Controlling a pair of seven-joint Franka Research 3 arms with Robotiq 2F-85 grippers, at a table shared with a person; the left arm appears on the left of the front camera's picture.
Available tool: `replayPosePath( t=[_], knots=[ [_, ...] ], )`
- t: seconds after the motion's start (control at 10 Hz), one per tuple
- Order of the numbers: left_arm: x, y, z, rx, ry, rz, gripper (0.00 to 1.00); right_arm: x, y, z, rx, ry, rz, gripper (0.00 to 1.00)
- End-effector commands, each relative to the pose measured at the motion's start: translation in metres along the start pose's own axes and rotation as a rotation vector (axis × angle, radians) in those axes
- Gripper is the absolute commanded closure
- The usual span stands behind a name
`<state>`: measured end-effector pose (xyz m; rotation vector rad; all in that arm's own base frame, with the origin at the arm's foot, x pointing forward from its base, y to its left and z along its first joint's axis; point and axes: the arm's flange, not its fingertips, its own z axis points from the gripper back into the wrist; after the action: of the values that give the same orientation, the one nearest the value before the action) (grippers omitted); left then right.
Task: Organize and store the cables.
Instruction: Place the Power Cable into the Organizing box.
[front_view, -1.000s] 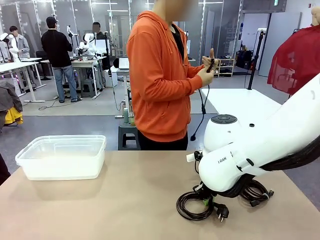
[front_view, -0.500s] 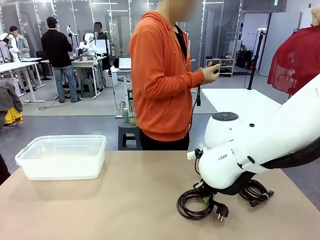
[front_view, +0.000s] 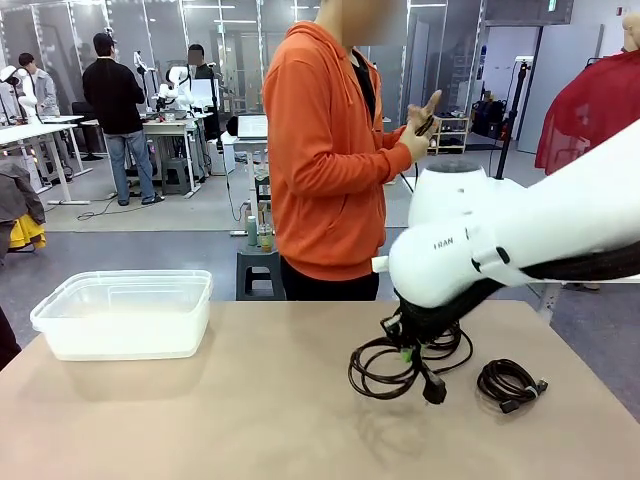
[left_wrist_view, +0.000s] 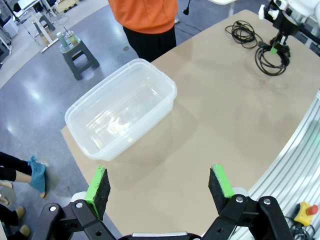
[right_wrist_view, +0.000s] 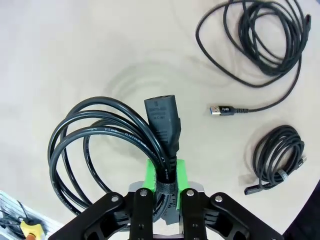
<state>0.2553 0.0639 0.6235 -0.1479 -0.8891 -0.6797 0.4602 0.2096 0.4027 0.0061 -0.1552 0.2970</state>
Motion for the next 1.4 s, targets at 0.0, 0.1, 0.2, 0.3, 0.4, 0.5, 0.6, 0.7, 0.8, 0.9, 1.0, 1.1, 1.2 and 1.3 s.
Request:
replayPosePath(
  t=[0.0, 0.1, 0.2, 0.3, 0.4, 0.5, 0.6, 0.7, 0.8, 0.9, 1.0, 1.1, 1.2, 1.3],
  knots=[
    [0.000, 0.001, 0.000, 0.002, 0.001, -0.012, 0.00, 0.016, 0.027, 0.005, -0.036, -0.003, -0.032, 1.00],
    [0.000, 0.001, 0.000, 0.002, 0.001, -0.012, 0.00, 0.019, 0.034, 0.009, -0.030, -0.036, -0.060, 1.00],
    [0.000, 0.001, 0.000, 0.002, 0.001, -0.012, 0.00, 0.015, 0.040, 0.013, -0.041, -0.060, -0.056, 1.00],
    [0.000, 0.001, 0.000, 0.002, 0.001, -0.012, 0.00, 0.011, 0.037, 0.017, -0.032, -0.058, -0.039, 1.00],
    [0.000, 0.001, 0.000, 0.002, 0.001, -0.012, 0.00, 0.013, 0.031, 0.016, -0.006, -0.030, -0.019, 1.00],
    [0.000, 0.001, 0.000, 0.002, 0.001, -0.012, 0.00, 0.013, 0.031, 0.016, -0.006, -0.030, -0.019, 1.00],
    [0.000, 0.001, 0.000, 0.002, 0.001, -0.012, 0.00, 0.013, 0.031, 0.016, -0.006, -0.030, -0.019, 1.00],
    [0.000, 0.001, 0.000, 0.002, 0.001, -0.012, 0.00, 0.013, 0.031, 0.016, -0.006, -0.030, -0.019, 1.00],
    [0.000, 0.001, 0.000, 0.002, 0.001, -0.012, 0.00, 0.013, 0.031, 0.016, -0.006, -0.030, -0.019, 1.00],
    [0.000, 0.001, 0.000, 0.002, 0.001, -0.012, 0.00, 0.013, 0.031, 0.016, -0.006, -0.030, -0.019, 1.00],
    [0.000, 0.001, 0.000, 0.002, 0.001, -0.012, 0.00, 0.012, 0.033, 0.014, -0.009, -0.028, -0.023, 0.81],
    [0.000, 0.001, 0.000, 0.002, 0.001, -0.012, 0.00, 0.034, 0.064, 0.005, -0.056, -0.018, -0.025, 0.81],
    [0.000, 0.001, 0.000, 0.002, 0.001, -0.012, 0.00, 0.051, 0.094, 0.006, -0.021, -0.002, -0.044, 0.81],
    [0.000, 0.001, 0.000, 0.002, 0.001, -0.012, 0.00, 0.065, 0.124, 0.007, -0.004, 0.031, -0.068, 0.81]
  ],
)
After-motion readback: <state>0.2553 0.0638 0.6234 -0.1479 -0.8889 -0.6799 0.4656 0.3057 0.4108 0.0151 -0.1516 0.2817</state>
